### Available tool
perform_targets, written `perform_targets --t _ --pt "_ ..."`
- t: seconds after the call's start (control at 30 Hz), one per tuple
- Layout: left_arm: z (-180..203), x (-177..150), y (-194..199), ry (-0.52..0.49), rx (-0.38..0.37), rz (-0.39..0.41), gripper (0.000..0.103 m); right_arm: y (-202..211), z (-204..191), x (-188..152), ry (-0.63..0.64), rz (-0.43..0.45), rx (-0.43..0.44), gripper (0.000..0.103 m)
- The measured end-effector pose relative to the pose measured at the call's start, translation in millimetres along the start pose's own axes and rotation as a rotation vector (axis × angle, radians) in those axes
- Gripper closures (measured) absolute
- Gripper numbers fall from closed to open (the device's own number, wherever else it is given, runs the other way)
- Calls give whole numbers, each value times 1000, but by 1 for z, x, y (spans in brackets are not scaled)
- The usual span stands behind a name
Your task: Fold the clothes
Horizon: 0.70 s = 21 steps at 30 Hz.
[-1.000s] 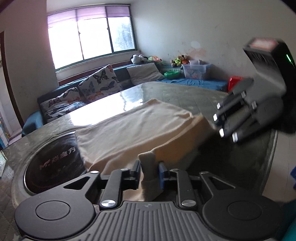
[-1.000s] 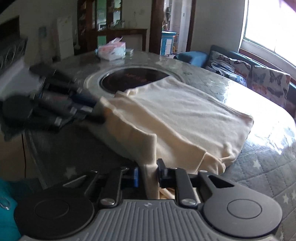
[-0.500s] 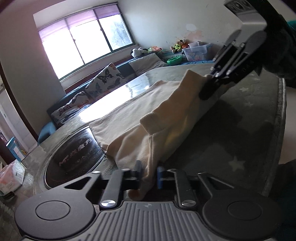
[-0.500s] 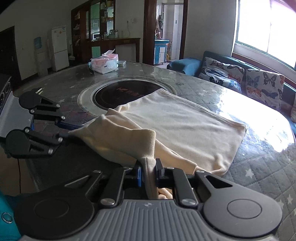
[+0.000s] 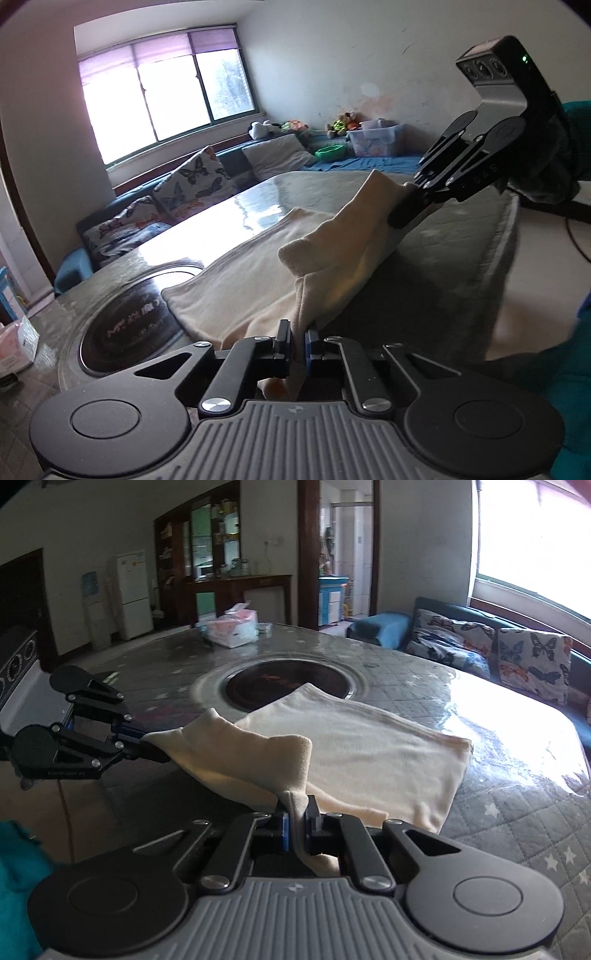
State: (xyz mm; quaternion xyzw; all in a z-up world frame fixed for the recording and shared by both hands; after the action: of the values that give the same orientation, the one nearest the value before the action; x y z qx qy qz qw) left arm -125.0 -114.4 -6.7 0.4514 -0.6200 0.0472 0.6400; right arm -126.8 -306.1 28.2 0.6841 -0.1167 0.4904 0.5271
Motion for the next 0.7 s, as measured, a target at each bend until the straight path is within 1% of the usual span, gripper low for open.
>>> perform_targets --t 0.07,0.17,0.33,0.5,0.63,0.7 --pt "6 1 12 23 -13 4 95 13 -9 -1 4 2 24 96" --pt "3 1 17 44 -9 2 95 23 -18 0 18 -2 44 96" --pt "-22 14 4 78 36 17 95 12 -12 17 25 7 27 96" --pt "-59 38 -25 90 86 40 95 -8 10 46 28 17 -6 97" --pt "-94 49 -62 128 124 24 95 -37 35 66 29 2 -35 97" --pt "-111 48 -83 155 141 0 95 -59 51 75 19 -13 -51 97"
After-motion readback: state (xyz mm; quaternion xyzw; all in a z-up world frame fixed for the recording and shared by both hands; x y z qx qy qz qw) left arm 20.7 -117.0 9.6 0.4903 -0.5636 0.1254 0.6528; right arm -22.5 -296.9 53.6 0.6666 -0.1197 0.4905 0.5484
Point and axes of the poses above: each gripper's, at about its wrist camera, not at the fingertips, and y roughly against the way its jaws point, z to its right, x to its top, the point moved 10 cm from there along -y, roughly the way its jaws point, and after that the axes turned 5 degrees about -x, right-handed, at the moved point
